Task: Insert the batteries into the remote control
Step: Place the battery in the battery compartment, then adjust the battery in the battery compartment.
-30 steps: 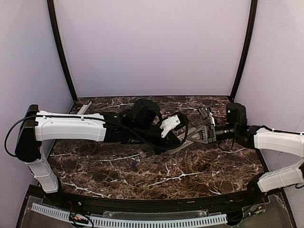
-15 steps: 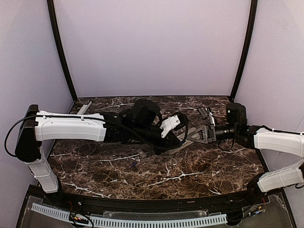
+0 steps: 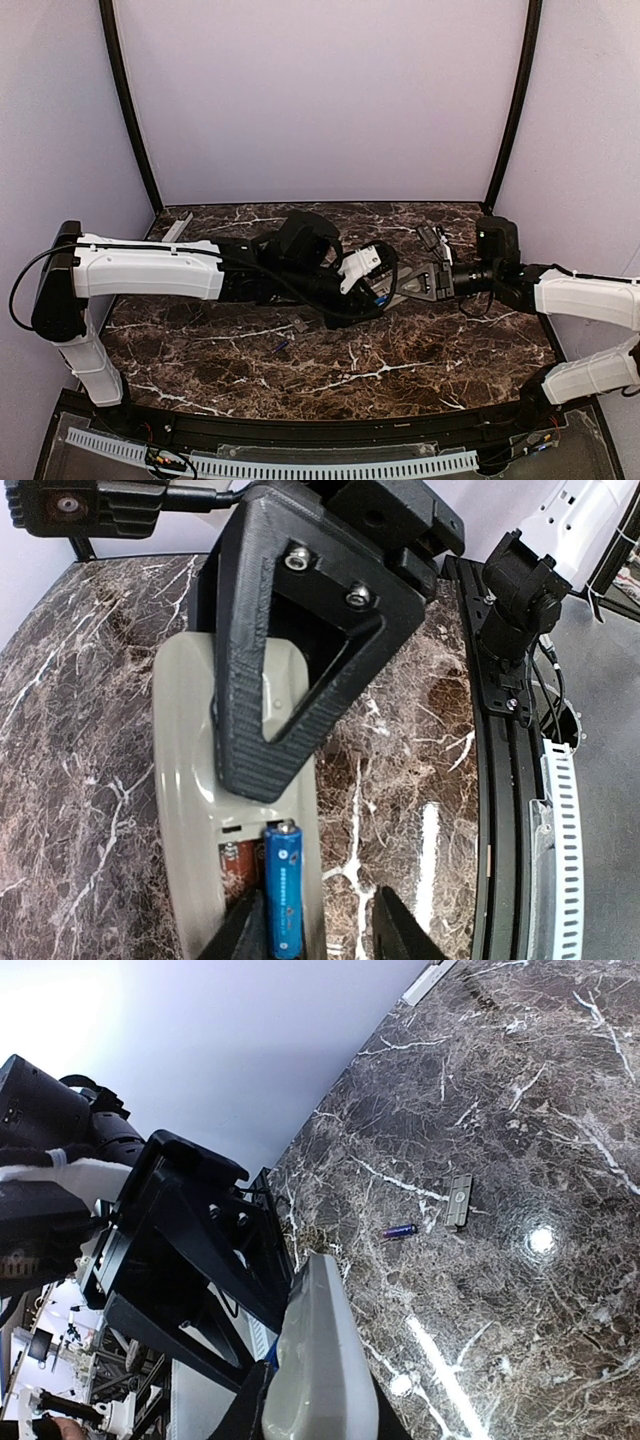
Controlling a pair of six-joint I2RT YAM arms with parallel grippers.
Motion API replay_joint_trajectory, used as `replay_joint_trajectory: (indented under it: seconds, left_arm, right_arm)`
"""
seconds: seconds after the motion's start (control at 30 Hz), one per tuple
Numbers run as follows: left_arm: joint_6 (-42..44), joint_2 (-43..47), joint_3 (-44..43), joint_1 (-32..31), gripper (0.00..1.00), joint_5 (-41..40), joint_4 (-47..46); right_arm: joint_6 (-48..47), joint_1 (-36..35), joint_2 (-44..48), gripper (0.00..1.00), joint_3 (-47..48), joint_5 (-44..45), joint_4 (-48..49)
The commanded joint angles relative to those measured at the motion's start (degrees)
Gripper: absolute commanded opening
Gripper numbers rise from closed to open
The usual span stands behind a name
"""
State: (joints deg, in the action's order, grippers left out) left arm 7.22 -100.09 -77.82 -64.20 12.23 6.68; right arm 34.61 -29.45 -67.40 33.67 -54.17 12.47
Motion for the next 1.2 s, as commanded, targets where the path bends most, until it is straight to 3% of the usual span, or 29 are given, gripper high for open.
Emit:
replay_joint_trajectory:
  seconds: [0.0,0.17,0.5,0.87,1.17]
  left_arm:
    - [-0.65,2.06,1.17,0.04,0.4,-3.09,1.69]
    - [-0.5,3.51,1.95,0.1,0.48,-4.96,0.88]
    - [0.07,4.85,2.58,0.51,0.5,-8.81,0.49]
    - [0.21,4.8,1.5,0.8,0.33,-2.21,-0.32]
    - [-1.17,2.16,-1.34,0.38,0.32,0.82,-0.75]
  right_arm:
    - [-0.57,-0.69,-0.83,0.0,0.63,-0.93,1.83]
    - [-0.5,-0.66,-1.42,0.0,0.38,-0.78,1.82]
    - [-0.82,-0.69,-1.63,0.0,0.51,-0.76,0.94]
    - [0.27,-0.67,-2.11,0.0,0.44,1.76,0.21]
    - [1.45,-0.68,-2.47,0.0,0.19,2.11,0.95]
